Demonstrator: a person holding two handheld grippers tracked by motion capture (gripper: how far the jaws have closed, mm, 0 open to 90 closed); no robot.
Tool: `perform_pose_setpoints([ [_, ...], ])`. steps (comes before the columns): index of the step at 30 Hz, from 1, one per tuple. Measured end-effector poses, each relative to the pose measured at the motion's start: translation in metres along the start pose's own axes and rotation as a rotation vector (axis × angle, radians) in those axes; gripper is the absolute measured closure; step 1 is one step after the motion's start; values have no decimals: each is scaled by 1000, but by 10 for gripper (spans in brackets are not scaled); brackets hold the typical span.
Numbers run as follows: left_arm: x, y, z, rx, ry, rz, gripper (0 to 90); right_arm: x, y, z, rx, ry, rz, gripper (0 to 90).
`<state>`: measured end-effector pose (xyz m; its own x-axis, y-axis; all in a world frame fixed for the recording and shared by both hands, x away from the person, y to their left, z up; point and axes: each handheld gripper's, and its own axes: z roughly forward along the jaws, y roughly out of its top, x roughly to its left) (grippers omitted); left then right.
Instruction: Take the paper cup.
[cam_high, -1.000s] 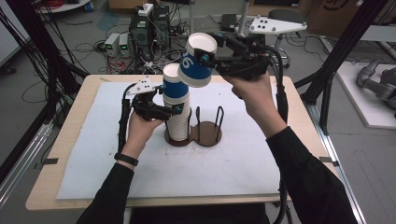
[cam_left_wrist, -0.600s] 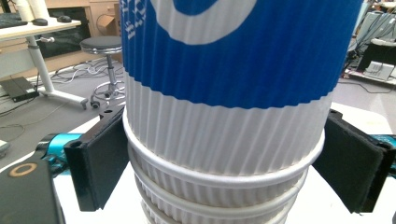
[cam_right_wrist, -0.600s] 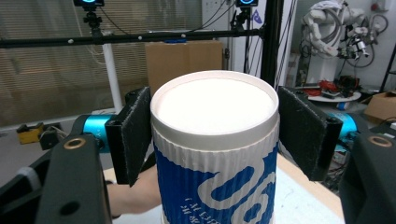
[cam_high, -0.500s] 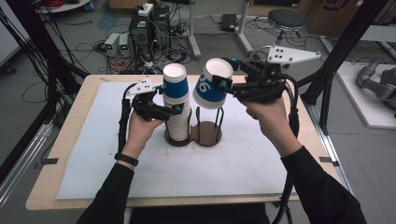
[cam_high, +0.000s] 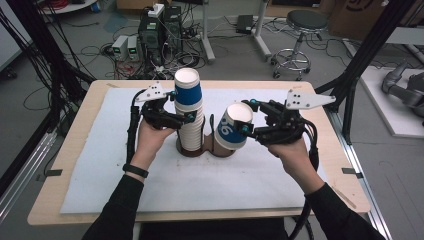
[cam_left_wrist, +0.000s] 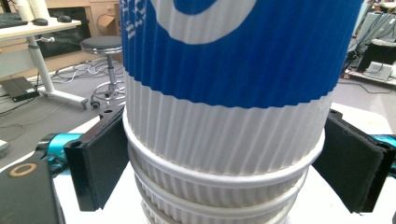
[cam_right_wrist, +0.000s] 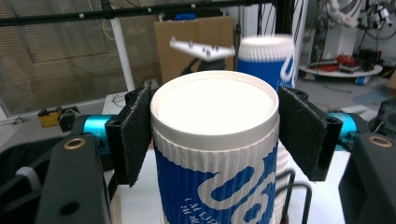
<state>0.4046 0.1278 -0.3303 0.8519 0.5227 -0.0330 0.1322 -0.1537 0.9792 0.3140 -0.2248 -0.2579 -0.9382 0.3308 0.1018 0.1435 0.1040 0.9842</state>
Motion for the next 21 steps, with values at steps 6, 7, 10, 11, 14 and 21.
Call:
perform_pose_setpoints([
  [6,0,0,0,1,0,0,112,2,-29,-5,22,1,16,305],
  [7,0,0,0,0,1,0,112,3,-33,-6,32,-5,12,305],
  [10,0,0,0,0,1,-1,112,4,-44,-7,48,-14,11,305],
  [11,0,0,0,0,1,-1,112,4,-47,-7,52,-20,2,305],
  [14,0,0,0,0,0,-1,112,5,-55,-8,59,-24,10,305],
  [21,0,0,-1,1,0,-2,112,2,-78,-11,90,-42,38,305],
])
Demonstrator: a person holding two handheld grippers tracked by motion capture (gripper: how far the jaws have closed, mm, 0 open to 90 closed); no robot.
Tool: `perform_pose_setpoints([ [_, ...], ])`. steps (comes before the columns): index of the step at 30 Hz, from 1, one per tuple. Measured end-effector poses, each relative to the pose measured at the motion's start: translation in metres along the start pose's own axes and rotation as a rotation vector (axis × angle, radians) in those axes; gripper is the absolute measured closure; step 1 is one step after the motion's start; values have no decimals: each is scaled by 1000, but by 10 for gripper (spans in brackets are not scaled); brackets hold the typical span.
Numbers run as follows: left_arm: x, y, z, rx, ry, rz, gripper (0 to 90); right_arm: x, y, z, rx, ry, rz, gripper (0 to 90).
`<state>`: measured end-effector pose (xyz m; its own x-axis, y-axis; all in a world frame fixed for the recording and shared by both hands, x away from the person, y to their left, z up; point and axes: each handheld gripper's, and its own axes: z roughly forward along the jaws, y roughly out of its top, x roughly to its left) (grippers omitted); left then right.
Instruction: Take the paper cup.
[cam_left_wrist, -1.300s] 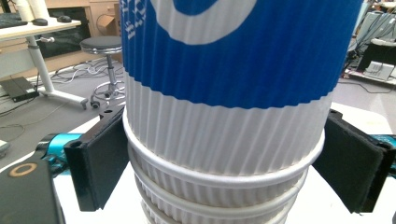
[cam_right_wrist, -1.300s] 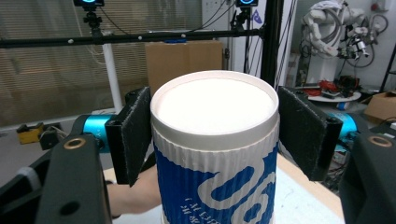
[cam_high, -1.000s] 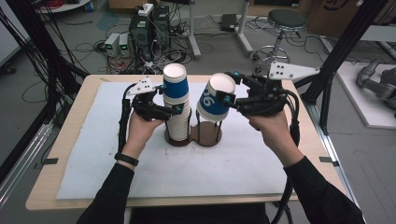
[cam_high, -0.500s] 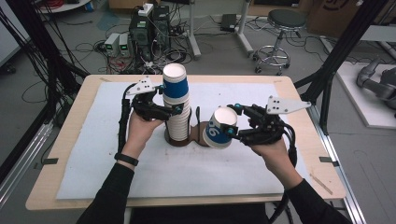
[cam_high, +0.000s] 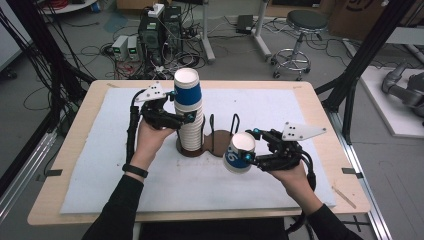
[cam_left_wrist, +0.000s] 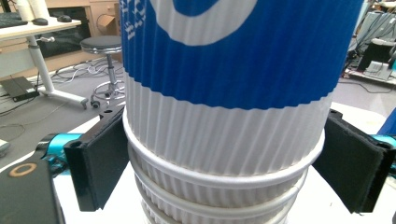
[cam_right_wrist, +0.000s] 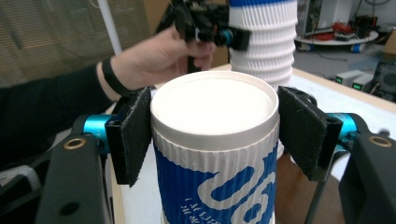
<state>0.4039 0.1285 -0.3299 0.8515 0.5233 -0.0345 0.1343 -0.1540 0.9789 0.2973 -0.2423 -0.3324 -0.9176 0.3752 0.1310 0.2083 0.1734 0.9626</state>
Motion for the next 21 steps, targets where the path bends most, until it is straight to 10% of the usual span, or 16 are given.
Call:
perform_pose_setpoints([
  [21,-3,3,-5,-6,25,27,111,-5,-14,4,29,-16,6,305],
])
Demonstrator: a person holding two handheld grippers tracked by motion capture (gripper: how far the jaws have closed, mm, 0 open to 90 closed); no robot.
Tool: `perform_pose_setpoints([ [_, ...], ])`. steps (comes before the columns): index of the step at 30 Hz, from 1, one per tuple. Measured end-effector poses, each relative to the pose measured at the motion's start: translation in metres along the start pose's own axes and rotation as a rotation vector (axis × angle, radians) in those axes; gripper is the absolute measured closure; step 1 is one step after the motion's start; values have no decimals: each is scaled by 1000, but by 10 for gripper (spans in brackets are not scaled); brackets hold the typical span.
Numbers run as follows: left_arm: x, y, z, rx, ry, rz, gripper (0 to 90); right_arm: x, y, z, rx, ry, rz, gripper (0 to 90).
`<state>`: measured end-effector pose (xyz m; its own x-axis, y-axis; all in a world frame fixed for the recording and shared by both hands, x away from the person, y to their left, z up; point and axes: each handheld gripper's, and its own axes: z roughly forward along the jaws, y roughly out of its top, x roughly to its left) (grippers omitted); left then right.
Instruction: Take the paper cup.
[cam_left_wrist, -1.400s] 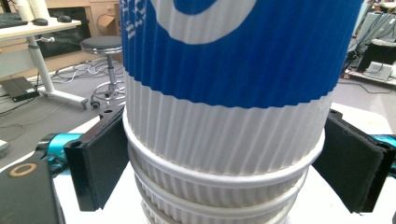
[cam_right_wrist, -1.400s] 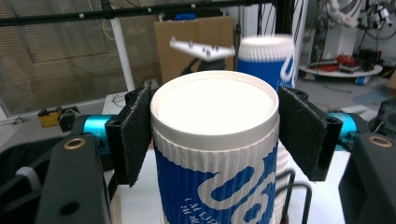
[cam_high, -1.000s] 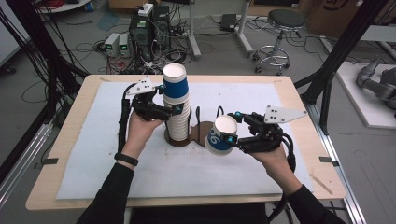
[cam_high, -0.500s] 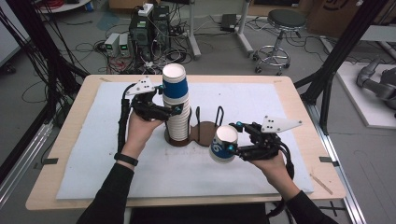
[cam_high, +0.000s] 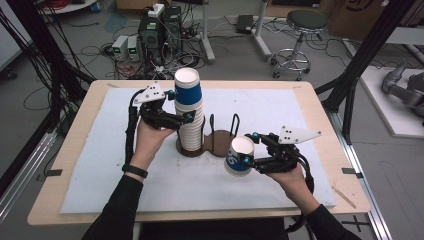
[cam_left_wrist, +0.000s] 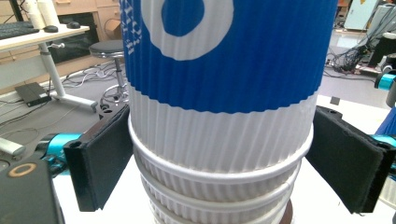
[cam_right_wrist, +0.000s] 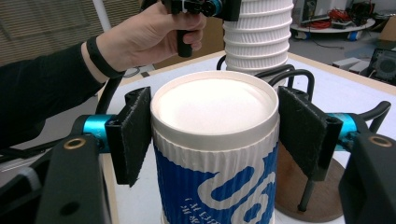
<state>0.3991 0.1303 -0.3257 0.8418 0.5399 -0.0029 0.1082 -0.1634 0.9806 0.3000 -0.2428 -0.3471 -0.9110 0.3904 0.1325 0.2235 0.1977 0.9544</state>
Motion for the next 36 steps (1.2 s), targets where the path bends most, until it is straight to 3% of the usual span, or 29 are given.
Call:
perform_pose_setpoints([
  [7,-1,2,-6,11,19,-7,98,-2,0,-2,-2,-2,8,305],
  [19,-9,-2,-31,25,64,-13,81,-7,0,-4,-10,-8,14,305],
  [25,-19,-9,-45,28,45,-5,81,-8,1,-5,-17,-7,14,305],
  [31,-30,-23,-57,3,22,-35,81,-9,1,-5,-21,-12,12,305],
  [36,-38,-35,-61,12,5,-46,82,-10,1,-5,-21,-16,13,305],
])
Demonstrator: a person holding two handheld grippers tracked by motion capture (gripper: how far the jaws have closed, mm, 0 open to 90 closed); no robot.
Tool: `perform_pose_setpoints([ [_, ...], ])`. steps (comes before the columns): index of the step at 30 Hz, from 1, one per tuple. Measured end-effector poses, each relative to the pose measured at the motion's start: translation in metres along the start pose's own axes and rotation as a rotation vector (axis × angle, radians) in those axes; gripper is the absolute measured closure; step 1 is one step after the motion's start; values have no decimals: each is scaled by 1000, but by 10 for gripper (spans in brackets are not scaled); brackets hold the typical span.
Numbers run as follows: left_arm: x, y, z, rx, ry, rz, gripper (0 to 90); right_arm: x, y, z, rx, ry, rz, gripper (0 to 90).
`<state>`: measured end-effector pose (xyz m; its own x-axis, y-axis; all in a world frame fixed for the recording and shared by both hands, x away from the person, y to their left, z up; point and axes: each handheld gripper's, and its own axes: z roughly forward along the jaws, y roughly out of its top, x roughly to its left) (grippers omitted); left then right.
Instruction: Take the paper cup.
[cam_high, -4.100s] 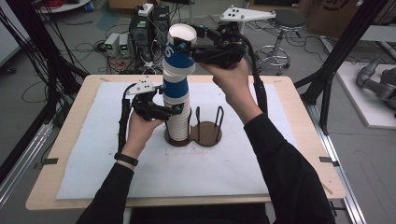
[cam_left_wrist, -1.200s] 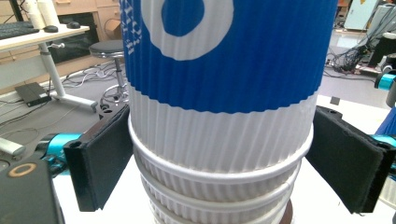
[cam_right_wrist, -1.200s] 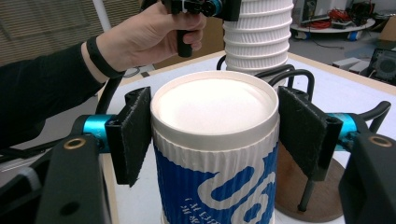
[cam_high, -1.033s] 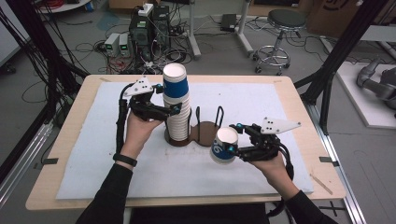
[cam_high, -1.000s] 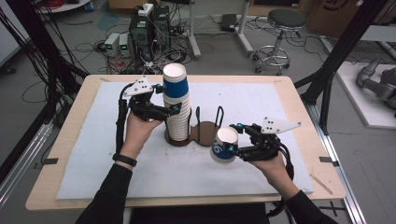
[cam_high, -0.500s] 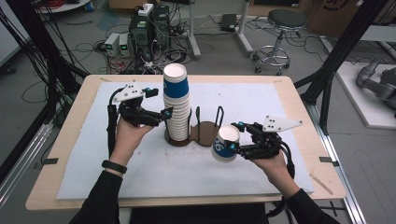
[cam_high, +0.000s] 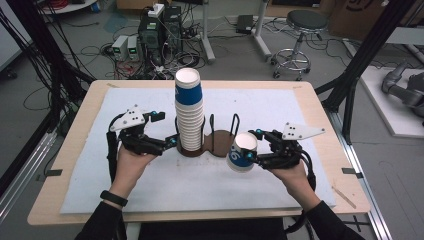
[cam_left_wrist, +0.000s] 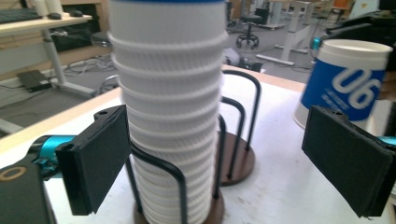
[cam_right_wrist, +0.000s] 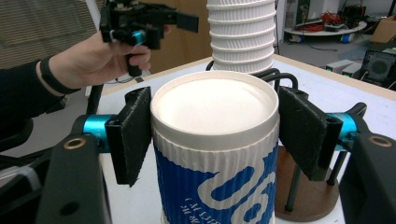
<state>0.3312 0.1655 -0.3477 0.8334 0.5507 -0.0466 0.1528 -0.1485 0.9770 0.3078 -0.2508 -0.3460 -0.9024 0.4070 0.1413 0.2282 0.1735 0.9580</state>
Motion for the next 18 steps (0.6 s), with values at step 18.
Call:
perform_pose_setpoints([
  [18,-36,-37,2,74,-53,85,82,-3,-1,3,2,-10,-3,305],
])
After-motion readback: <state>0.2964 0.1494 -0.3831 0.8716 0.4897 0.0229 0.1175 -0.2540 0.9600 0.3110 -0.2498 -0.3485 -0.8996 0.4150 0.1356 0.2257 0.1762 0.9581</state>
